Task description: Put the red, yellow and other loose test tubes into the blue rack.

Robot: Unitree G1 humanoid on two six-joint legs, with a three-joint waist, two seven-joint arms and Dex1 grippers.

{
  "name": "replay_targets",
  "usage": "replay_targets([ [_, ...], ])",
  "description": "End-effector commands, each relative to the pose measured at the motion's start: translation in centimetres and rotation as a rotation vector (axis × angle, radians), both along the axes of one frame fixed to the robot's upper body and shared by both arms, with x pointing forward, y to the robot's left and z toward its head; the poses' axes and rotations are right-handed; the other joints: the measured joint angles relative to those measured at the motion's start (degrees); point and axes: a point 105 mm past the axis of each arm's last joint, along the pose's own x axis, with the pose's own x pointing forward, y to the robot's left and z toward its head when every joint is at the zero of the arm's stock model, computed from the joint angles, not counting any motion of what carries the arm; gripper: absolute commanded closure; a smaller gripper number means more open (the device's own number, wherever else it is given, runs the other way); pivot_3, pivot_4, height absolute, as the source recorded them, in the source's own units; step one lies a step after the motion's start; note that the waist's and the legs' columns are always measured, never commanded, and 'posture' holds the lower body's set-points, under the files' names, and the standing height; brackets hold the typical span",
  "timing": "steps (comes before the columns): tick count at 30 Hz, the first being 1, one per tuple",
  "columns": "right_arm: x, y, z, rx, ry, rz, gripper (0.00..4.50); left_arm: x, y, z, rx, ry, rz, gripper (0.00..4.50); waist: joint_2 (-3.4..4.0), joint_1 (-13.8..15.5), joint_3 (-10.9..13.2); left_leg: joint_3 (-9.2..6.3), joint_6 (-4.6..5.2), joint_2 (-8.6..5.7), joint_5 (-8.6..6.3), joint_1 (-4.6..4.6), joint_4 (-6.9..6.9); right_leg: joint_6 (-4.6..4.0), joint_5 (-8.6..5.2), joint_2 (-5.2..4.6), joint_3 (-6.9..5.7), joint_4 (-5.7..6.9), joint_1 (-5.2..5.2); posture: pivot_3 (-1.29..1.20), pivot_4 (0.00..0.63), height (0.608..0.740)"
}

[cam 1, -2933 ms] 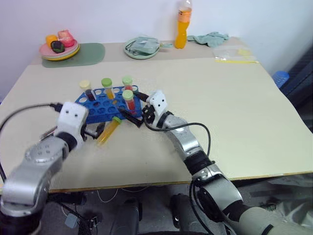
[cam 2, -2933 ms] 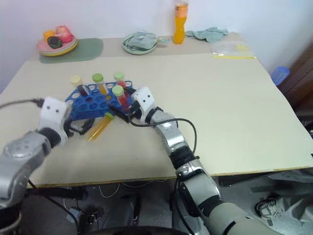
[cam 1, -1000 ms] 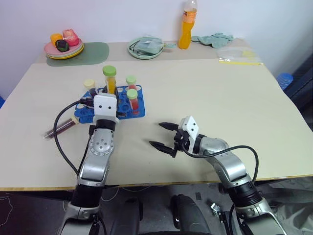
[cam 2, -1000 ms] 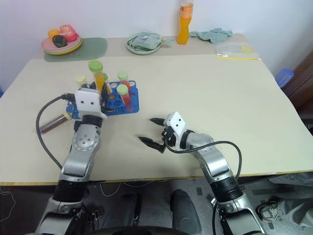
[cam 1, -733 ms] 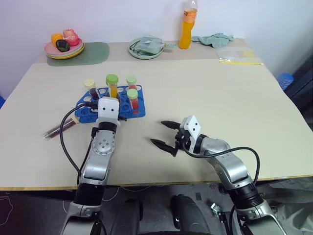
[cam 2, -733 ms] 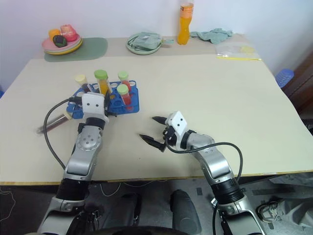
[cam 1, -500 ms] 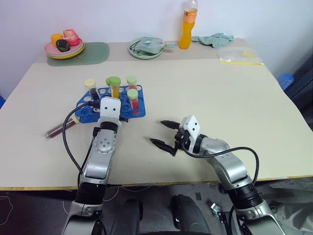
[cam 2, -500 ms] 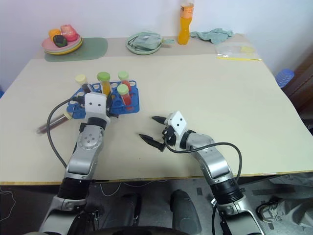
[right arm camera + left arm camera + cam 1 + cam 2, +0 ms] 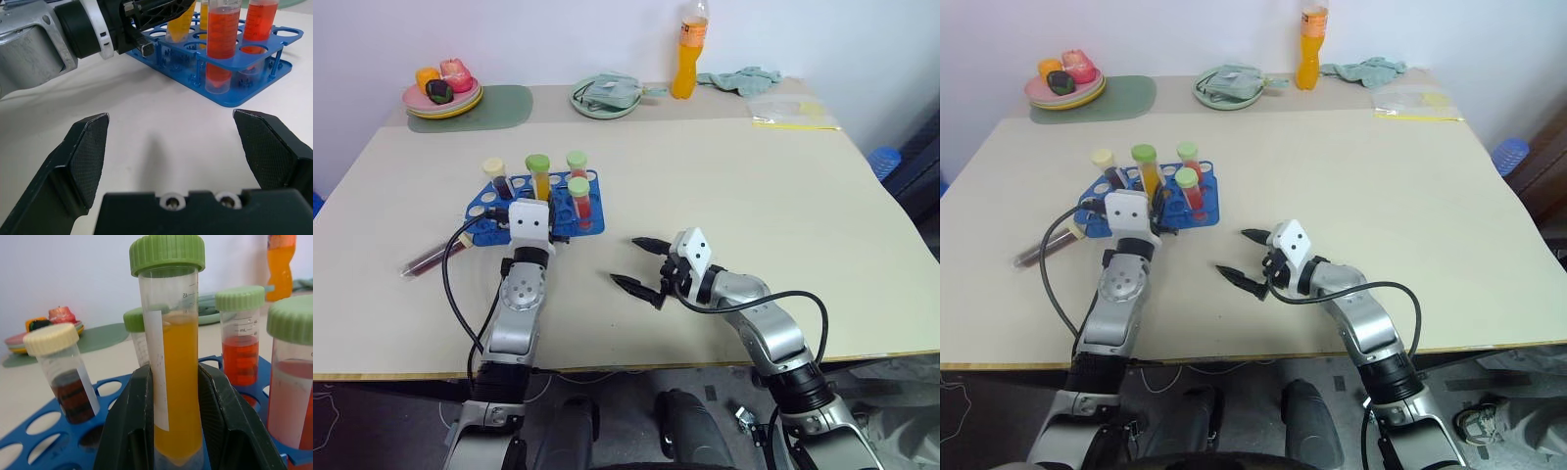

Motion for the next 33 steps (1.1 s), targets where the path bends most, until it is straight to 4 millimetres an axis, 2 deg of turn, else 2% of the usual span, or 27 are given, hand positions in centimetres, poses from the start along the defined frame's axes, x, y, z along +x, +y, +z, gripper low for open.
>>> replay_targets([
  [1,0.0,0.6,1.2,0.017,-0.053,0.029,0.00,-0.3,0.5,-0.2,-0.031,-0.015,-0.004,2.73,0.00,0.0,0.0,0.00,0.00,0.00,0.00,0.00,0.00,0.00,0.00,0.00,0.00,0.00,0.00,0.00,0.150,0.740],
  [6,-0.1,0.8,1.4,0.020,-0.059,0.040,0.00,-1.2,1.8,1.5,-0.073,-0.086,0.019,0.24,0.00,-0.1,0.0,0.00,0.00,0.00,0.00,0.00,0.00,0.00,0.00,0.00,0.00,0.00,0.00,0.00,0.150,0.740],
  [9,-0.2,0.9,1.5,0.022,-0.061,0.043,0.00,-2.9,3.0,3.4,-0.070,-0.134,0.006,0.24,0.00,-0.2,0.0,-0.01,0.00,0.01,0.00,0.00,-0.01,0.00,0.00,0.00,0.00,0.00,0.00,0.00,0.150,0.740],
  [13,-0.2,0.8,1.6,0.022,-0.063,0.042,0.00,-5.9,6.0,5.6,0.000,-0.117,-0.033,0.24,0.00,-0.5,0.0,-0.02,0.00,0.04,0.00,0.01,-0.04,-0.01,0.00,0.03,0.01,0.00,-0.01,0.00,0.150,0.740],
  [17,-0.1,0.8,1.5,0.021,-0.058,0.047,0.00,-8.6,8.6,5.6,0.090,0.078,-0.169,0.24,0.03,-0.5,0.0,0.00,0.01,0.07,-0.01,0.03,-0.07,-0.02,-0.02,0.05,0.01,0.01,-0.01,0.00,0.150,0.740],
  [20,-0.1,1.2,1.4,0.018,-0.057,0.068,0.00,-10.1,12.0,4.2,0.179,0.386,-0.214,0.24,0.02,-0.5,0.0,-0.01,0.02,0.07,-0.01,0.03,-0.06,-0.03,-0.03,0.07,0.01,0.00,0.01,0.00,0.150,0.740],
  [21,-0.1,1.3,1.4,0.016,-0.059,0.074,0.00,-10.4,13.1,3.8,0.222,0.480,-0.212,0.11,0.03,-0.4,0.0,-0.01,0.02,0.07,-0.01,0.03,-0.07,-0.03,-0.03,0.07,0.01,0.00,0.01,0.00,0.150,0.740],
  [23,0.0,1.6,1.6,0.013,-0.066,0.094,0.00,-10.1,16.0,3.6,0.313,0.651,-0.164,0.11,0.02,-0.3,0.0,-0.02,0.03,0.07,-0.01,0.03,-0.06,-0.03,-0.04,0.09,-0.02,0.00,0.03,0.00,0.150,0.740],
  [24,0.0,1.7,1.7,0.011,-0.069,0.103,0.00,-10.0,16.8,3.7,0.329,0.696,-0.155,0.11,0.02,-0.4,0.0,-0.03,0.03,0.06,-0.01,0.04,-0.06,-0.03,-0.04,0.10,-0.03,0.00,0.04,0.00,0.150,0.740],
  [29,0.1,2.0,1.7,-0.004,-0.080,0.130,0.00,-7.3,18.7,4.7,0.332,0.803,-0.209,0.11,0.04,-0.3,0.1,-0.04,0.03,0.08,-0.01,0.07,-0.11,-0.03,-0.05,0.14,-0.05,0.01,0.04,0.00,0.150,0.740],
  [33,-0.1,1.7,1.4,-0.017,-0.082,0.128,0.00,-6.0,19.8,3.2,0.449,0.954,-0.260,0.11,0.06,-0.8,0.1,0.03,0.03,0.08,-0.02,0.06,-0.14,-0.03,-0.03,0.13,-0.02,0.00,0.00,0.00,0.150,0.740],
])
